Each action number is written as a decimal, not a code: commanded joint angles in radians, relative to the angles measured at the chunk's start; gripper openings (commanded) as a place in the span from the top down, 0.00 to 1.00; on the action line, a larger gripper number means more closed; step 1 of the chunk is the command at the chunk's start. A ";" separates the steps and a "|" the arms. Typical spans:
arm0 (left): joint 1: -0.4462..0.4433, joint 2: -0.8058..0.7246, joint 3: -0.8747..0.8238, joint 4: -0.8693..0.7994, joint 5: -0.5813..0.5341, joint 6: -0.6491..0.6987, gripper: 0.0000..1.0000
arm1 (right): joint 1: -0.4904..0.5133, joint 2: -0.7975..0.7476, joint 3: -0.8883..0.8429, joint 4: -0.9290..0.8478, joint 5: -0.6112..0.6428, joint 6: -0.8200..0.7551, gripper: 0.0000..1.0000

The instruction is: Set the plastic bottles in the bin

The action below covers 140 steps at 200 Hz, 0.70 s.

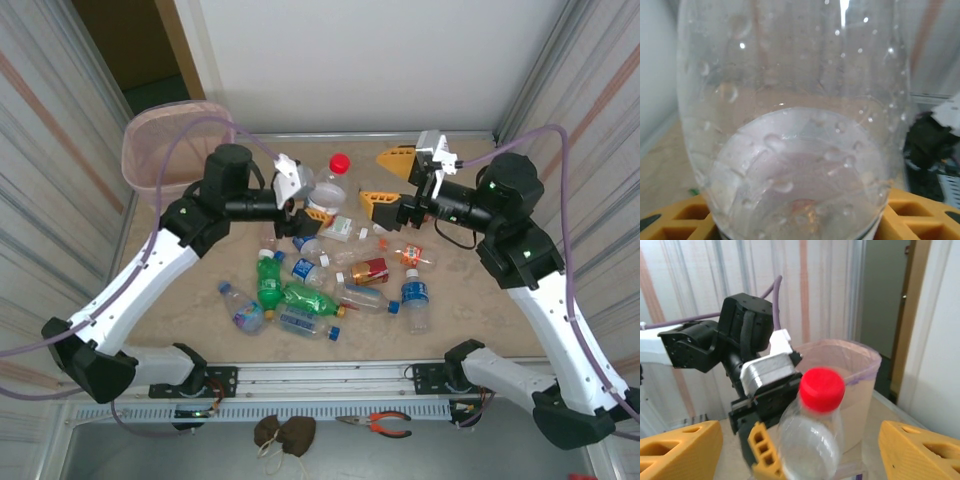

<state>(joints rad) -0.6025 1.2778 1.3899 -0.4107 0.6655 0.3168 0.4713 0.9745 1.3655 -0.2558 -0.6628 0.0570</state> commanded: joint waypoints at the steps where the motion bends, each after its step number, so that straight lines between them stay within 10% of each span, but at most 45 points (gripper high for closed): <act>1: 0.072 -0.039 0.072 -0.039 -0.112 -0.033 0.45 | -0.020 -0.033 0.027 -0.033 0.066 -0.040 0.20; 78: 0.463 0.008 0.264 -0.179 -0.327 -0.267 0.48 | -0.055 -0.033 0.011 -0.031 0.065 -0.038 0.20; 140: 0.607 0.199 0.465 -0.470 -0.436 -0.266 0.50 | -0.060 -0.030 -0.002 -0.026 0.063 -0.038 0.20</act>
<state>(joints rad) -0.0368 1.4162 1.8118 -0.7300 0.2790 0.0753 0.4183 0.9485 1.3651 -0.2897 -0.6014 0.0360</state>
